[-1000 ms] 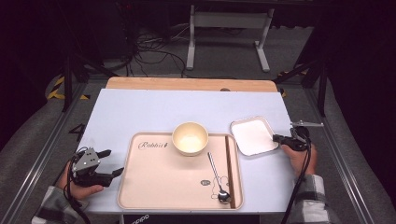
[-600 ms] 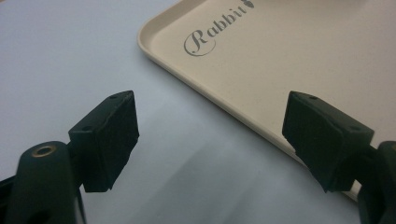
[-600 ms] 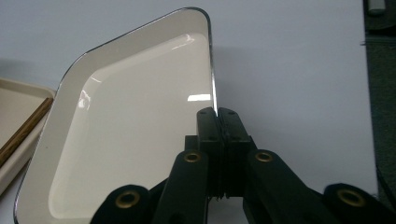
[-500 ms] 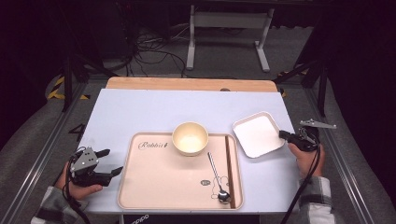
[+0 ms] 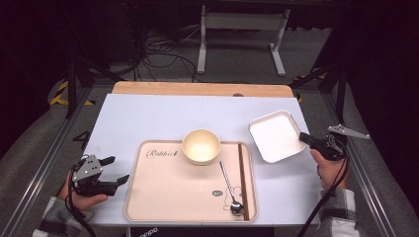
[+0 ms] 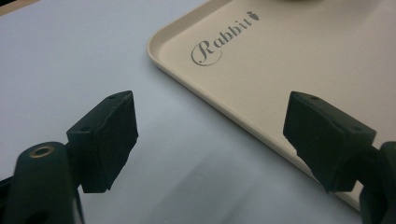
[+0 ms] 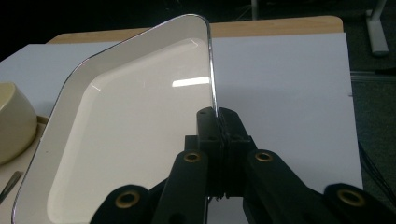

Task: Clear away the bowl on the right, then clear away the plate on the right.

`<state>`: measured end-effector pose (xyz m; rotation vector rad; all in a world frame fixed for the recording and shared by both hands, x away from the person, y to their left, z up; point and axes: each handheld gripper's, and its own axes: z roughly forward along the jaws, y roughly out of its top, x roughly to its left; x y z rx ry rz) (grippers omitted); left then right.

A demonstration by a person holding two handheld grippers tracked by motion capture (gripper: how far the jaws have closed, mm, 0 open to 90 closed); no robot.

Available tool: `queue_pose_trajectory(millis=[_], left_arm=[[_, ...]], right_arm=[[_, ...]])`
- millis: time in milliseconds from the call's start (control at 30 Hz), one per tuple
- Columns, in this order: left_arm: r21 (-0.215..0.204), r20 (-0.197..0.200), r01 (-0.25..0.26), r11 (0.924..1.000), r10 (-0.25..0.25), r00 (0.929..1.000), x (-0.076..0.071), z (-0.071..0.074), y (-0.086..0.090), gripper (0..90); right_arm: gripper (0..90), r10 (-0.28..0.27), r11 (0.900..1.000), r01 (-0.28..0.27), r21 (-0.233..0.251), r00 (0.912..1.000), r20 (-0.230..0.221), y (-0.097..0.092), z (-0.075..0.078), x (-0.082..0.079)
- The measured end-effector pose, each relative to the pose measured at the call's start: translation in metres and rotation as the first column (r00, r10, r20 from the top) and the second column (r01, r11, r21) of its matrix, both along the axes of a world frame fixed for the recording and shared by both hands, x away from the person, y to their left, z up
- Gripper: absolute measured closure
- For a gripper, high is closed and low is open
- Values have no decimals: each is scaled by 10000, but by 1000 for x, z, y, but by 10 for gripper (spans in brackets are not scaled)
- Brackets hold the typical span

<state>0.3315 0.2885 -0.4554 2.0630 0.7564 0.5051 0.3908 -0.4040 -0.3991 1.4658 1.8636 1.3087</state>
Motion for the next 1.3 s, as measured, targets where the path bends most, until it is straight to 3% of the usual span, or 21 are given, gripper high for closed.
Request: queue_pose_trajectory(millis=[433,700,833,867,1033,1067,1100,1133,1200,1300], left_arm=[[-103,68,-75,9999,76,9999,0,0,4,187],[-92,95,-53,9999,54,9999,-2,1,3,186],[-98,71,-9,10000,10,10000,-2,1,3,185],[-103,64,-6,9999,7,10000,-1,1,2,185],[-83,13,-53,10000,54,10000,-1,0,4,185],[-81,25,-83,9999,83,10000,-1,0,4,185],[-102,3,-101,9999,101,9999,-2,-1,4,185],[-66,8,-104,9999,104,9999,-2,-1,4,185],[-57,-2,-56,10000,56,10000,-3,-1,4,185],[15,83,-117,9999,117,9999,-3,0,3,186]], right_arm=[[896,776,9967,-789,179,9949,651,22,17,-3],[896,1473,9880,-1512,325,9840,999,44,28,-9],[896,2210,9737,-2257,303,9687,1133,64,34,-12],[896,2210,9737,-2257,303,9687,1133,64,34,-12],[896,3020,9529,-3032,-86,9454,1226,96,41,-16],[896,3349,9418,-3358,-135,9344,1211,106,41,-16],[896,3349,9418,-3358,-135,9344,1211,106,41,-16],[895,3594,9331,-3580,-336,9254,1199,117,41,-18],[895,3706,9288,-3688,-370,9214,1168,121,41,-19],[895,4292,9032,-4266,-481,8955,1175,137,42,-24]])
